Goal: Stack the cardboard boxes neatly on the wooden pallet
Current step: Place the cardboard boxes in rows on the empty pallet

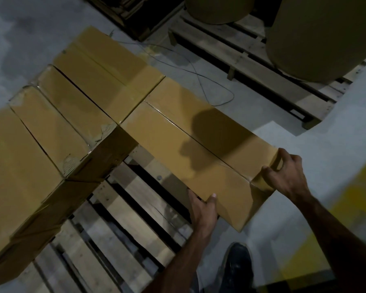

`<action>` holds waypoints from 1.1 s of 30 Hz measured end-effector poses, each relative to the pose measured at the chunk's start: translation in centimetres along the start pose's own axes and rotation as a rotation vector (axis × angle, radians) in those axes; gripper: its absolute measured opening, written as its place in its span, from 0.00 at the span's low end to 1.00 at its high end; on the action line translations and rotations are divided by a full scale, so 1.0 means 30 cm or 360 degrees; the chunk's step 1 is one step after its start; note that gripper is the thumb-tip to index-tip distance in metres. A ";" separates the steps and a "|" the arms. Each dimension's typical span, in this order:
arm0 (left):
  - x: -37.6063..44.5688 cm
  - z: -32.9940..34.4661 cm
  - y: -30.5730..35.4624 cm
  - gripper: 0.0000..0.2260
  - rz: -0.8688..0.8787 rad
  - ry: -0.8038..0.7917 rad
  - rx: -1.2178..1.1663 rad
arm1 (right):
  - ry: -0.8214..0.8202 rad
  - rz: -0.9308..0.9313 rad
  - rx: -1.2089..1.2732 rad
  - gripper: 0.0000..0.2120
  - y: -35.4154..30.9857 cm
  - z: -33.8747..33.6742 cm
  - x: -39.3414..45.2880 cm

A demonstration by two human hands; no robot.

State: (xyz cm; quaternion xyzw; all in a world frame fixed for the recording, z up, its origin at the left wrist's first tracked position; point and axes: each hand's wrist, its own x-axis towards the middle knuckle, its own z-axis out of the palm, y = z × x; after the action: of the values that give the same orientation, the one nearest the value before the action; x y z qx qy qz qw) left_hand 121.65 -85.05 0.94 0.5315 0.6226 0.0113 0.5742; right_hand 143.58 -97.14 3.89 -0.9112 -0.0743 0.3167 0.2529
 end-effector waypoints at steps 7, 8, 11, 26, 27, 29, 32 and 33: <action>0.004 -0.001 0.008 0.43 -0.0034 -0.0009 0.0042 | 0.0002 -0.0015 -0.0018 0.36 -0.006 0.002 0.009; 0.004 -0.001 0.010 0.42 -0.0032 0.0003 0.0034 | 0.0004 -0.0016 -0.0023 0.36 -0.007 0.002 0.009; -0.002 -0.002 0.020 0.42 -0.0045 0.0008 0.0031 | 0.0015 -0.0014 -0.0029 0.36 -0.006 0.005 0.011; 0.003 -0.031 0.013 0.35 0.0039 0.0028 -0.0073 | -0.0040 -0.0013 -0.0085 0.45 -0.007 0.007 0.010; 0.002 -0.038 0.018 0.35 0.0038 0.0025 -0.0058 | -0.0037 -0.0018 -0.0095 0.45 -0.006 0.008 0.008; -0.004 -0.050 0.035 0.35 0.0060 0.0035 -0.0032 | -0.0021 -0.0031 -0.0108 0.45 -0.004 0.012 -0.002; -0.030 -0.073 0.066 0.36 0.0085 0.0092 0.0066 | 0.0015 -0.0046 -0.0081 0.42 -0.014 0.012 -0.046; -0.049 -0.086 0.083 0.36 0.0101 0.0105 0.0111 | 0.0021 -0.0046 -0.0064 0.41 -0.020 0.005 -0.069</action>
State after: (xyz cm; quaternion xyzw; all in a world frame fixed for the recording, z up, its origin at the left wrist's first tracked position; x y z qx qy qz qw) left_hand 121.06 -83.43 4.41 0.5701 0.6242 0.0253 0.5337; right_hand 141.85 -97.18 5.21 -0.9170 -0.0921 0.3053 0.2395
